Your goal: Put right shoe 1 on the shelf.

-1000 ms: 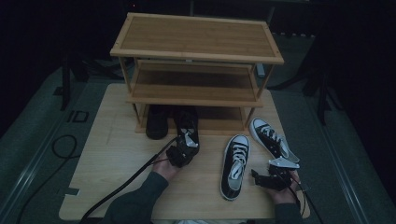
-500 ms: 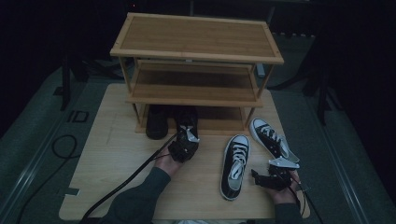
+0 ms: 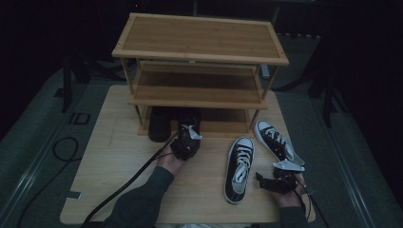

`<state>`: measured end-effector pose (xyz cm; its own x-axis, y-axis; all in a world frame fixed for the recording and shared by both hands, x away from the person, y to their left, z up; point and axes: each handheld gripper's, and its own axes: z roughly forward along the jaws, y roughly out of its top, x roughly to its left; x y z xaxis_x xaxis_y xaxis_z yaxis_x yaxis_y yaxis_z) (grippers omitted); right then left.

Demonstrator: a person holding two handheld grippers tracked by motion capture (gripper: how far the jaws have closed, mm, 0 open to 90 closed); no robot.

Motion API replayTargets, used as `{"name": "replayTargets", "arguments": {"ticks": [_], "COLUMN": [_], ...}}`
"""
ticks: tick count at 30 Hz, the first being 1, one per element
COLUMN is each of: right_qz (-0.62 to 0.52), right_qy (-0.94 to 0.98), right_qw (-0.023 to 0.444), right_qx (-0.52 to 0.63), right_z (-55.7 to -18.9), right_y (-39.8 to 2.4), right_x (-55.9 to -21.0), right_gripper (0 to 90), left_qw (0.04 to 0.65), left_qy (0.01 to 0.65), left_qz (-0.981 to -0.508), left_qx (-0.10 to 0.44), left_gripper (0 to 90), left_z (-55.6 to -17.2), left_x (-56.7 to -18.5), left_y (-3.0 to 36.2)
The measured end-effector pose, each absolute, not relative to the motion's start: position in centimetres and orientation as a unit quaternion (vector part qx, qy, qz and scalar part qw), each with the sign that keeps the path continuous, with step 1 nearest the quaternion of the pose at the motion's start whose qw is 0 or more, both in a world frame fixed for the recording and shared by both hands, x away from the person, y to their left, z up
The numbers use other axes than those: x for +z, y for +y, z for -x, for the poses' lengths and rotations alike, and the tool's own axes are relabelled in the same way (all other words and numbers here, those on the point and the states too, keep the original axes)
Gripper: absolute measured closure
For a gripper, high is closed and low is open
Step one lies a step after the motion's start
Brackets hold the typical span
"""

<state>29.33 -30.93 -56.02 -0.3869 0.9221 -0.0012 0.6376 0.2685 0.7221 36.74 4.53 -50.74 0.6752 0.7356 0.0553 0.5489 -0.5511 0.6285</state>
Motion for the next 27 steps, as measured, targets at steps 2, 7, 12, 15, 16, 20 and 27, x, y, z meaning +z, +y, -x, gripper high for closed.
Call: {"name": "replayTargets", "arguments": {"ticks": [2,7,12,15,16,20,27], "right_qz": [-0.509,-0.509,-0.509,-0.509,-0.509,-0.509,-0.508], "right_qy": [0.766,0.766,0.766,0.766,0.766,0.766,0.766], "right_qw": [0.218,0.218,0.218,0.218,0.218,0.218,0.218], "right_qx": [0.327,0.327,0.327,0.327,0.327,0.327,0.327], "right_z": [-29.3,-29.3,-29.3,-29.3,-29.3,-29.3,-29.3], "right_y": [-30.9,-30.9,-30.9,-30.9,-30.9,-30.9,-30.9], "right_x": [-56.0,-56.0,-56.0,-56.0,-56.0,-56.0,-56.0], "right_gripper": [13.4,13.4,13.4,13.4,13.4,13.4,13.4], "left_qw": [0.295,0.294,0.295,0.296,0.297,0.295,0.294], "left_qy": [0.374,0.389,0.399,0.405,0.408,0.412,0.415], "left_qz": [-0.865,-0.858,-0.852,-0.848,-0.847,-0.844,-0.842], "left_qx": [0.161,0.165,0.169,0.169,0.17,0.175,0.181], "left_gripper": [89.9,89.9,89.9,89.9,89.9,89.9,89.9], "left_z": [-37.0,-37.8,-38.8,-39.2,-39.4,-39.9,-40.6], "left_x": [-50.7,-50.7,-50.6,-50.6,-50.6,-50.7,-50.8], "left_y": [4.7,5.3,5.7,6.0,6.1,6.3,5.9]}}
